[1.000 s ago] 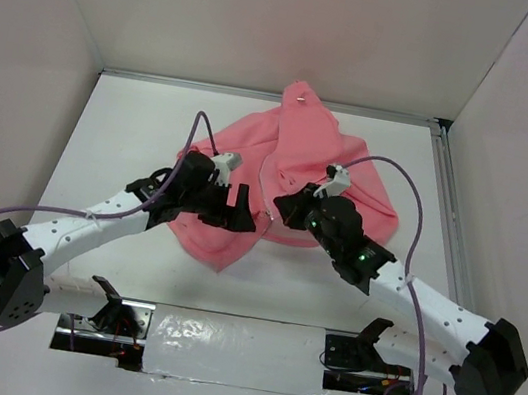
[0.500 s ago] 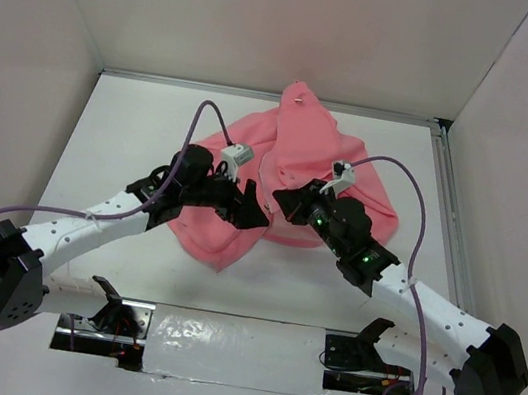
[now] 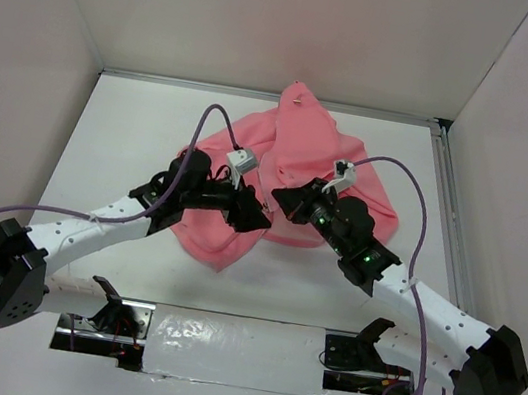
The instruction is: Zip up the jacket
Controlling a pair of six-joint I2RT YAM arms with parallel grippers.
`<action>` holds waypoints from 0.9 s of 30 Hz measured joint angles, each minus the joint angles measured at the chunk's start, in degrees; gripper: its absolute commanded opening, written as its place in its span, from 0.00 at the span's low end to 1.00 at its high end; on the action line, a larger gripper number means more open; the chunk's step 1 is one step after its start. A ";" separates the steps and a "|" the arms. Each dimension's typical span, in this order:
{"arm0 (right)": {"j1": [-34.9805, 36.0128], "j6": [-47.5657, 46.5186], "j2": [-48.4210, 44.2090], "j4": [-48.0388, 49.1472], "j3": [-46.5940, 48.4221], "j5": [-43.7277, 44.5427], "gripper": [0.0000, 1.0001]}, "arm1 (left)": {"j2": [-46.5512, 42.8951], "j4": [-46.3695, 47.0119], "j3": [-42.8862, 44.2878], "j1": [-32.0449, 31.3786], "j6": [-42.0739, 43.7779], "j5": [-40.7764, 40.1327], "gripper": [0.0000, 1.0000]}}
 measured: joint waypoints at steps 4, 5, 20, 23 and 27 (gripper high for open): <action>-0.33 0.79 -0.17 0.02 0.00 -0.59 0.00 | 0.02 1.88 -1.22 -0.26 2.71 2.27 0.56; -0.37 1.01 -0.22 0.02 0.00 -0.63 0.00 | 0.04 2.10 -1.22 -0.37 3.08 2.99 0.51; 0.68 4.46 0.13 1.11 -0.11 4.00 0.00 | 0.13 3.69 -1.05 -5.55 5.07 -2.54 0.00; 1.62 6.34 1.09 2.19 -0.11 5.60 0.00 | -0.44 3.43 -1.18 -6.80 3.80 -5.44 0.00; 1.86 9.03 1.49 2.12 -0.11 7.04 0.00 | 0.26 2.93 -1.53 -7.72 1.62 -8.66 0.14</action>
